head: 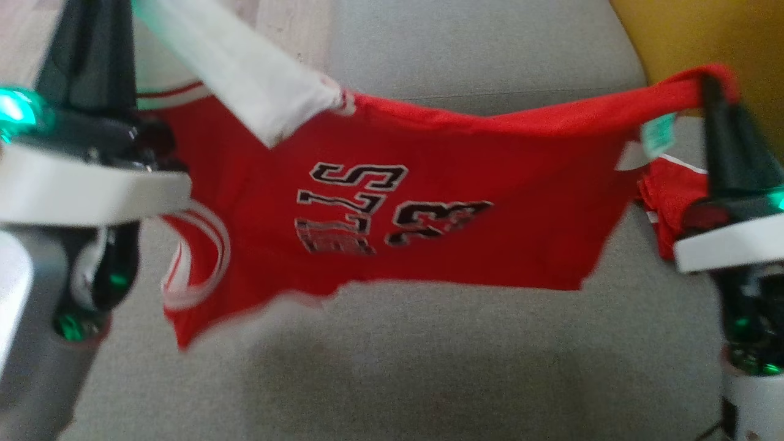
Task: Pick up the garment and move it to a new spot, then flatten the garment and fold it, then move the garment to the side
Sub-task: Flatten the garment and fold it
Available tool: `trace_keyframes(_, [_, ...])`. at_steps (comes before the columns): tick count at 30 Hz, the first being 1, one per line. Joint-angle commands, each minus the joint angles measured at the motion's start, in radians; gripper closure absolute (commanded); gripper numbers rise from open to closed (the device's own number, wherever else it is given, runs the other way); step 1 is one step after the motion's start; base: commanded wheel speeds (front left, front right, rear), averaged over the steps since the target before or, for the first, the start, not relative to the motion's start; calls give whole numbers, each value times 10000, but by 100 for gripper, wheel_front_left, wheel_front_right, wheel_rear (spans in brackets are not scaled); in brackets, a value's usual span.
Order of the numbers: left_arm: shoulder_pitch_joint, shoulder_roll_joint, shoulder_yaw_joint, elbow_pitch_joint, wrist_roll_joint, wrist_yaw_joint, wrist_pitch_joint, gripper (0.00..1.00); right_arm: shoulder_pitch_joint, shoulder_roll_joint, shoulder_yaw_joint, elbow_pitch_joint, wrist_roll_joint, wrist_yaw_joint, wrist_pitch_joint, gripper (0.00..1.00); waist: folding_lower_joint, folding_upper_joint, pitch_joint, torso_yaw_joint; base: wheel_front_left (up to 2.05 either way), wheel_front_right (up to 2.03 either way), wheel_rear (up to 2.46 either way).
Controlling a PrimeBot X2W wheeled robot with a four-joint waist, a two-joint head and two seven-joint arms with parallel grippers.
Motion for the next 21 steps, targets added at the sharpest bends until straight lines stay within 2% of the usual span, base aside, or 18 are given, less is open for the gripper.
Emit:
trace_keyframes(1, [-788, 453, 584, -270, 82, -38, 160, 100, -334, -32, 116, -616, -50, 65, 169, 100, 2, 0, 26, -75, 0, 0, 0])
trace_keyframes(5, [-1599, 584, 567, -124, 1, -183, 655, 100, -284, 0, -335, -1847, -178, 65, 865, 100, 2, 0, 235, -267, 0, 0, 0])
trace_keyframes(9, [-2176, 450, 365, 526, -159, -371, 936, 100, -456, 50, -639, -1735, -223, 65, 1326, 100, 2, 0, 639, -407, 0, 0, 0])
trace_keyframes(14, [-3263, 182, 130, 2112, -112, -697, 914, 100, -1563, 79, -539, -188, -507, 65, 1300, 100, 2, 0, 1569, -545, 0, 0, 0])
trace_keyframes(21, [-5832, -381, -21, 4859, 604, -985, 8, 100, -5139, -19, -108, 3330, -1194, 65, 118, 100, 2, 0, 2978, -674, 0, 0, 0])
